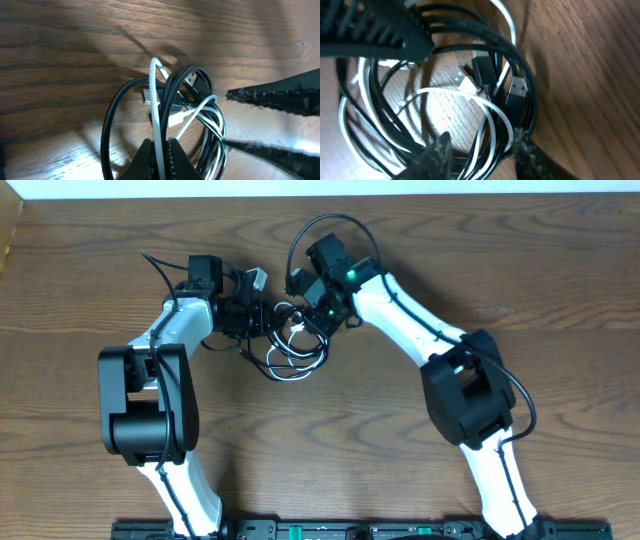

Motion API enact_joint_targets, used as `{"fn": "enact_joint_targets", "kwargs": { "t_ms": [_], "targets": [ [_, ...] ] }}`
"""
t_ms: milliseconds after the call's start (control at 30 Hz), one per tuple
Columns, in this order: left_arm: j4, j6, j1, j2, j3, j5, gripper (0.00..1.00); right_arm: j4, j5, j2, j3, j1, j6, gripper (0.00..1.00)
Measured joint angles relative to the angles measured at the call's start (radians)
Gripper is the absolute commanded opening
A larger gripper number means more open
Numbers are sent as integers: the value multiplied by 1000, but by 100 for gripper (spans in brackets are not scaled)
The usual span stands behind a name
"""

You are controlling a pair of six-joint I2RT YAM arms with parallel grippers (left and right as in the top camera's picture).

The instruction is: Untangle cables

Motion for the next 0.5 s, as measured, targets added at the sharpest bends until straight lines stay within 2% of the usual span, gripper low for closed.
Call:
{"fn": "enact_joint_targets", "kwargs": {
  "t_ms": [167,233,333,433,500],
  "targets": [
    [1,-18,0,0,0,-18,8,2,98,4,0,28,0,46],
    [1,-29,0,0,0,-23,8,11,128,10,0,39,1,52],
    [1,-37,0,0,0,-26,8,42,148,28,0,43,0,55],
    [1,-39,0,0,0,-26,8,69,162,49,0,43,0,54],
    [1,-40,0,0,0,-26,7,77,166,59,0,43,0,45]
  ]
}}
